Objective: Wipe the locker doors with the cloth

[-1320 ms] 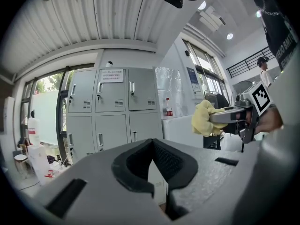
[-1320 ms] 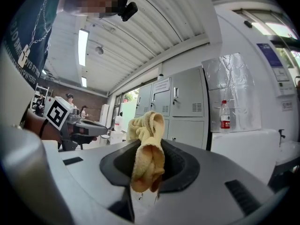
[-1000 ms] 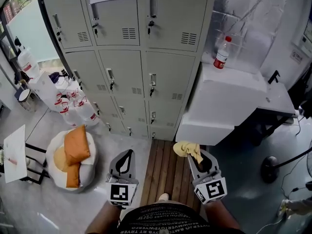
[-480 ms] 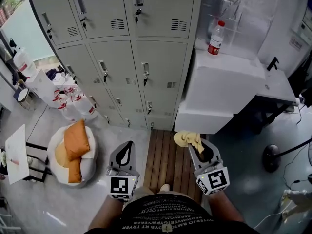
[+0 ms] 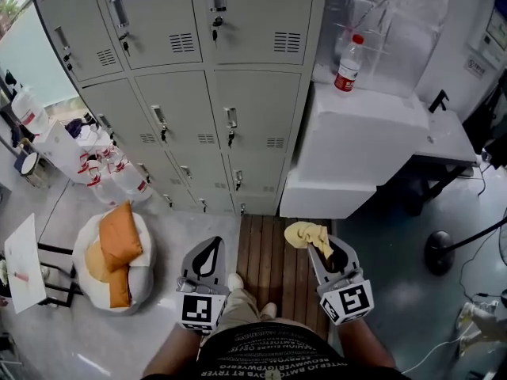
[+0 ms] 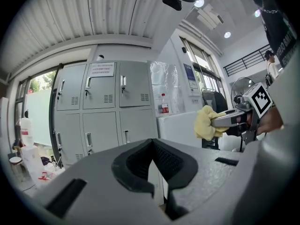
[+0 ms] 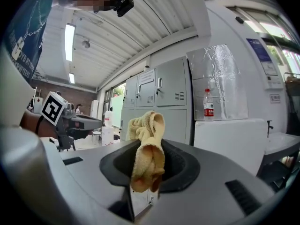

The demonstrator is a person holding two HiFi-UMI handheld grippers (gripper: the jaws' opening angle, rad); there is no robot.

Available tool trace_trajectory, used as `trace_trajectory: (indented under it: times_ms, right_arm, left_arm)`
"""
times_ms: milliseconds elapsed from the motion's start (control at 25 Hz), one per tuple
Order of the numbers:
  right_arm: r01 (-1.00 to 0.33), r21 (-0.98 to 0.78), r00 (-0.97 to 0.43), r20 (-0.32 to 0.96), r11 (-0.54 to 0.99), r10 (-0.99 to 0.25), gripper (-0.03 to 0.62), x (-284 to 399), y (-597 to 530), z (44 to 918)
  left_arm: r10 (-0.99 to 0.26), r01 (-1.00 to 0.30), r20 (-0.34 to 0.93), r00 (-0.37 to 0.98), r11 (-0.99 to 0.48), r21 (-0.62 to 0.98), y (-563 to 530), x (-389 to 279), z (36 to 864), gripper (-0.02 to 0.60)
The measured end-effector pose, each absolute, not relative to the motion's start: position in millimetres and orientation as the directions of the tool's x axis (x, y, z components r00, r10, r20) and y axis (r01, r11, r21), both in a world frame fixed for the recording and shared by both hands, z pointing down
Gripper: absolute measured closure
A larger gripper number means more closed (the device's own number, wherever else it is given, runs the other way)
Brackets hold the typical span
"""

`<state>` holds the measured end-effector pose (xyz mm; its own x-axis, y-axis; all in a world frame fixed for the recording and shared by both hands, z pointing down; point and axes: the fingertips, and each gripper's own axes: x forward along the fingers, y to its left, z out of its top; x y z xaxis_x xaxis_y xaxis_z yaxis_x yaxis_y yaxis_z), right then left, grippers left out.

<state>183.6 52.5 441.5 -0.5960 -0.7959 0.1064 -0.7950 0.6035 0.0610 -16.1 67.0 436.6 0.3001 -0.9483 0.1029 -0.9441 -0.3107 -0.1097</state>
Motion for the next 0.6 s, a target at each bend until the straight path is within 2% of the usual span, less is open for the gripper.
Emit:
trace_trajectory:
  times_ms: [280, 600]
  right_arm:
    - [-0.806, 0.066, -0.577, 0.129, 0.588, -0.806, 0.497, 169.2, 22.8, 448.7]
    - [-0.814, 0.051, -0.567, 0.147, 0.579, -0.81, 0.497, 151.4, -2.7, 457.1]
  left_arm:
    - [-0.935, -0.93, 0.097, 0.341, -0.35, -0.107, 25.4, -24.8, 438.0, 0.577]
    - [-0.912, -0.918, 0.166, 0.374, -0.39, -0.075, -4.3, -32.7, 463.2, 0.577]
